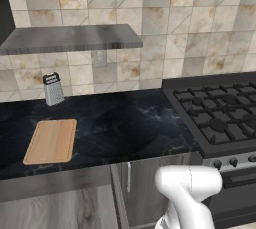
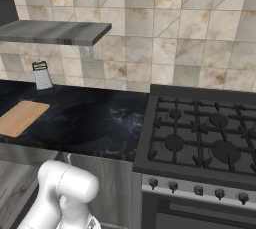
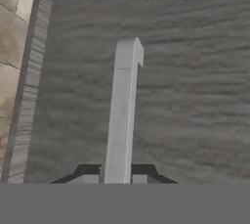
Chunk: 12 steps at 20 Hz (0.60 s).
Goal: Open the drawer on the left and place the cutting tools on the cutting board.
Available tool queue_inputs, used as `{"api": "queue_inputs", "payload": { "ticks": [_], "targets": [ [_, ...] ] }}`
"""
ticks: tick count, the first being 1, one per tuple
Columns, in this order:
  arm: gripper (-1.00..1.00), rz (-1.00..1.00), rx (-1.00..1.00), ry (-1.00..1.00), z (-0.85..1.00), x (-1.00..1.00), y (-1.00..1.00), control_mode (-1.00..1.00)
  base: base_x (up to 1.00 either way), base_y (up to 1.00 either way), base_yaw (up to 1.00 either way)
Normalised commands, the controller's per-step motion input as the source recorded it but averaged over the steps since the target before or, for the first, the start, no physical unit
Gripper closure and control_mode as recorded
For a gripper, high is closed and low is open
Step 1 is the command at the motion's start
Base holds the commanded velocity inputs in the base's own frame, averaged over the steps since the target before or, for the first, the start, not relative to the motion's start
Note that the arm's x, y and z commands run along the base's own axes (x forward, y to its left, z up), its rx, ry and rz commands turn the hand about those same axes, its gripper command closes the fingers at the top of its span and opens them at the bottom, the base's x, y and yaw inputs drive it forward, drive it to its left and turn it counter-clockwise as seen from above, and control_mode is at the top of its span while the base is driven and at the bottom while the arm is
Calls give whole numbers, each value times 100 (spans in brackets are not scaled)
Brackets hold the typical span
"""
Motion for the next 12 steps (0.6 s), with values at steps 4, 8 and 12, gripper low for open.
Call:
{"api": "queue_inputs", "payload": {
  "ticks": [4,8,12],
  "targets": [
    [100,0,0,0,0,-5,0,-100,0,0,0],
    [100,0,0,0,0,0,0,-100,0,0,0],
    [-100,0,0,0,0,0,0,-100,0,0,0]
  ]
}}
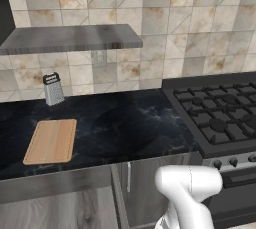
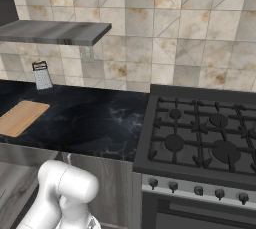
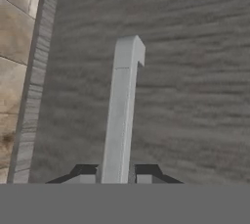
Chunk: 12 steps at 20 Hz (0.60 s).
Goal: Open the drawer on the left and place the cutting tools on the cutting board.
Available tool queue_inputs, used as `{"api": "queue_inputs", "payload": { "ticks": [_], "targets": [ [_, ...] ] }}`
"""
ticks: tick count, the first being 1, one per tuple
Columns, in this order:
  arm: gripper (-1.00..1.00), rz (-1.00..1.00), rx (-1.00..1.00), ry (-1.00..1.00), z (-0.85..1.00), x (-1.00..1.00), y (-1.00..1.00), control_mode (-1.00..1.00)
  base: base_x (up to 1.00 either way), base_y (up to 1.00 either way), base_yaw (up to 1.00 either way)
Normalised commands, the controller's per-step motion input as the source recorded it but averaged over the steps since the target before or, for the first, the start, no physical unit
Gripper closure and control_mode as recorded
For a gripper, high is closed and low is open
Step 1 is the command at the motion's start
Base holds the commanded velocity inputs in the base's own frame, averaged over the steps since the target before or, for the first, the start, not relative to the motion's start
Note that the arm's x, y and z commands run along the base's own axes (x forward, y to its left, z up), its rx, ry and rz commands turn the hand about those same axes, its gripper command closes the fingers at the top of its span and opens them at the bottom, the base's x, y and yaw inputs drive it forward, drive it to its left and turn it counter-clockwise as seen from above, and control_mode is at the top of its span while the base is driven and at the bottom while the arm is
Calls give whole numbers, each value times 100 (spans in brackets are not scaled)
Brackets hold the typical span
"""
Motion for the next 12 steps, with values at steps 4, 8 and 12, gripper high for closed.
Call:
{"api": "queue_inputs", "payload": {
  "ticks": [4,8,12],
  "targets": [
    [-100,0,0,-1,0,-10,0,-100,0,0,0],
    [-100,0,0,-7,18,-68,0,-100,0,0,0],
    [-100,0,0,-13,33,-83,0,-100,0,0,0]
  ]
}}
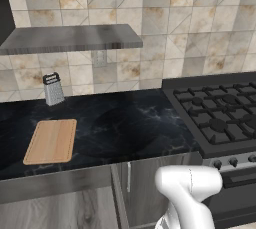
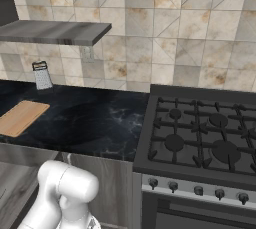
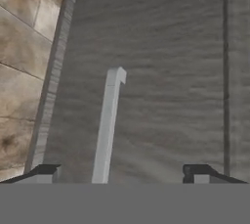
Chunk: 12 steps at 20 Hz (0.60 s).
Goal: Open the drawer on the left and place the cutting tools on the cutting board.
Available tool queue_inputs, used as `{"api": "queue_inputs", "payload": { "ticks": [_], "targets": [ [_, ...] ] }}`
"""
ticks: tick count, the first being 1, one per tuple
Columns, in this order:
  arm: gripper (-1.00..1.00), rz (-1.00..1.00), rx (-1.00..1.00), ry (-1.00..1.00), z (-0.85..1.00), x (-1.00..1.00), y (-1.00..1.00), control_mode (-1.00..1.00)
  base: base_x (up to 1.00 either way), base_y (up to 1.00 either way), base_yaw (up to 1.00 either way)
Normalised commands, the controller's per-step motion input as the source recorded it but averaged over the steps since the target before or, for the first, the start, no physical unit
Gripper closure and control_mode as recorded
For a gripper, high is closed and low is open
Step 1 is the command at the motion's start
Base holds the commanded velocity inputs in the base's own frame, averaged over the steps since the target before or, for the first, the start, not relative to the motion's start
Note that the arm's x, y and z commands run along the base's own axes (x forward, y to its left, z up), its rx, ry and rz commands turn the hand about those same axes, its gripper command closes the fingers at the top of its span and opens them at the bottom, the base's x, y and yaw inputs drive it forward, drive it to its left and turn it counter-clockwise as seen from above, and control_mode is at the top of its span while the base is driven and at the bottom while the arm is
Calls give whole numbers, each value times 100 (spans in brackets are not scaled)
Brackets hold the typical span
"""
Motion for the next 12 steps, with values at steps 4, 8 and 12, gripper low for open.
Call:
{"api": "queue_inputs", "payload": {
  "ticks": [4,8,12],
  "targets": [
    [-100,0,2,-13,44,-99,0,-100,0,0,0],
    [-100,0,5,-11,49,-100,-1,-100,0,0,0],
    [-100,0,7,-10,63,-100,-9,-100,0,0,0]
  ]
}}
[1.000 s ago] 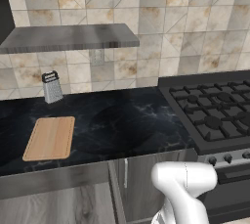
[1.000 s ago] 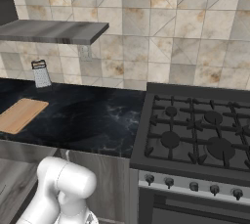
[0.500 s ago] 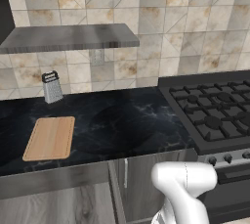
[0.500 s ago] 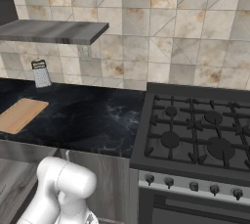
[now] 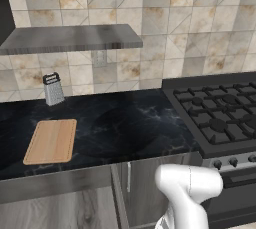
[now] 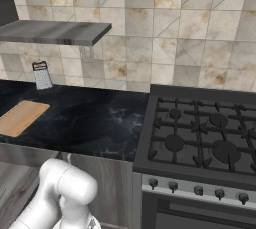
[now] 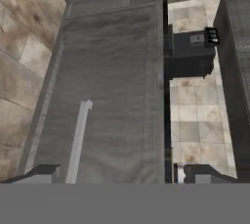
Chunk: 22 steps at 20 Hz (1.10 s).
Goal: Open the drawer on the left and place the cutting tools on the cutting board.
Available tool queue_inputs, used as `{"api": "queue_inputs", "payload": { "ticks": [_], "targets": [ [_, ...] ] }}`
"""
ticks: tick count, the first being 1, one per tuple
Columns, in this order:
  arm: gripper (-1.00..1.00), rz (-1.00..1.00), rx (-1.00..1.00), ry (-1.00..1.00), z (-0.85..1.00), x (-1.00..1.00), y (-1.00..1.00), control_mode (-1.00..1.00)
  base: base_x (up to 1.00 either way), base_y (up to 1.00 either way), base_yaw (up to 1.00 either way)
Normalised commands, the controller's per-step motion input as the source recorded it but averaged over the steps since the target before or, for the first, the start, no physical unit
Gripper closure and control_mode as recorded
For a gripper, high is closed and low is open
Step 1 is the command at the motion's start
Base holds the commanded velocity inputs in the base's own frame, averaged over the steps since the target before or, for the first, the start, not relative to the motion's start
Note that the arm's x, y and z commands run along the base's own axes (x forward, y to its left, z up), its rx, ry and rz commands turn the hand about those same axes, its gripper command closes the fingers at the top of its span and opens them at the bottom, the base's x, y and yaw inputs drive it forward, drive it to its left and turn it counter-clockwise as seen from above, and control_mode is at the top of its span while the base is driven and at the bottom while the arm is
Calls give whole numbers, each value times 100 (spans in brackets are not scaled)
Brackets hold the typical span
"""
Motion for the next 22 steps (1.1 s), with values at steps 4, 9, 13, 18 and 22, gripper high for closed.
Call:
{"api": "queue_inputs", "payload": {
  "ticks": [4,9,13,18,22],
  "targets": [
    [-100,0,9,-12,65,-100,-14,-100,0,0,0],
    [-100,-3,7,-4,58,-59,-36,-100,0,0,0],
    [-100,-13,11,-9,53,-28,-42,-100,0,0,0],
    [-100,-18,13,-15,51,-26,-46,-100,0,0,0],
    [-100,-18,12,-10,51,-18,-43,-100,0,0,0]
  ]
}}
